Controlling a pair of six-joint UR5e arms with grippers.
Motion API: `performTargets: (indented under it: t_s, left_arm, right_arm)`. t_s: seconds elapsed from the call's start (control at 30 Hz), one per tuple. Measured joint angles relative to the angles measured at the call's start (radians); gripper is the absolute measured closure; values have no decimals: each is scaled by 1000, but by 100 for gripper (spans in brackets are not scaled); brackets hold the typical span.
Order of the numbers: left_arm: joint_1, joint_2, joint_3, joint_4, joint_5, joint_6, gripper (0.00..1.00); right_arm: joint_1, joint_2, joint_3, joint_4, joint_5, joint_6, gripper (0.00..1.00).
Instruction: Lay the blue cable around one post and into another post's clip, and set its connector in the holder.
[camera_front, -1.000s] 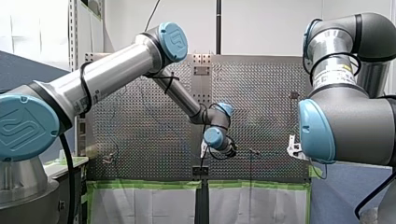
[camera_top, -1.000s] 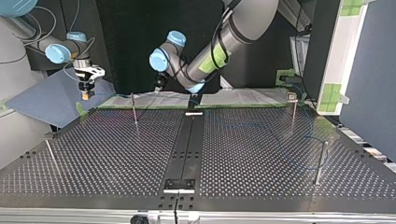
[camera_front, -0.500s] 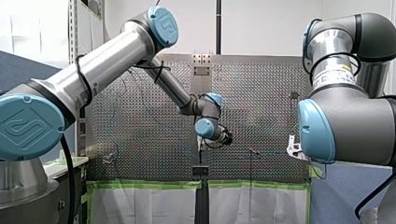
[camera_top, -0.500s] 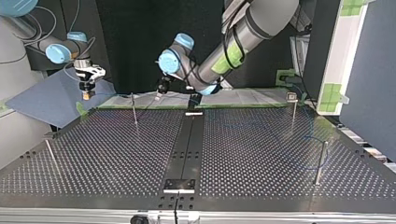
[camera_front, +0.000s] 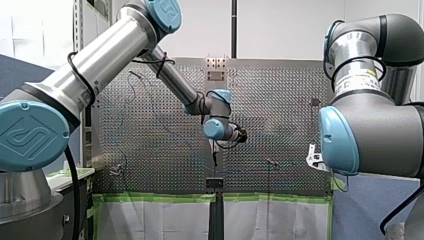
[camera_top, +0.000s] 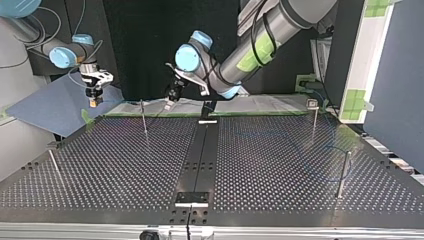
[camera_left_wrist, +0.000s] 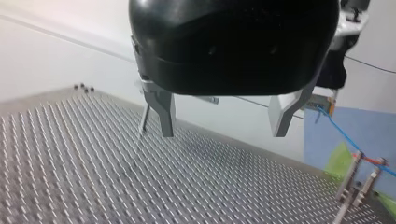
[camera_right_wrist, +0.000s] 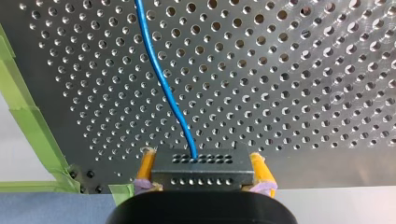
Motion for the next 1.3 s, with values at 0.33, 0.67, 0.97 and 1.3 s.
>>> performTargets:
  t_s: [0.33, 0.67, 0.97, 1.3]
  left_arm:
    - [12, 79, -79, 79, -36, 67, 0]
    - [25, 167, -167, 167, -124, 85, 0]
    - [35, 250, -250, 250, -206, 84, 0]
    - [54, 337, -338, 337, -254, 103, 0]
  right_arm:
    - [2, 0, 0, -1, -4, 6, 100]
    - [6, 0, 0, -3, -5, 6, 100]
    - [19, 0, 0, -29, 6, 7, 100]
    - [57, 0, 0, -74, 6, 7, 100]
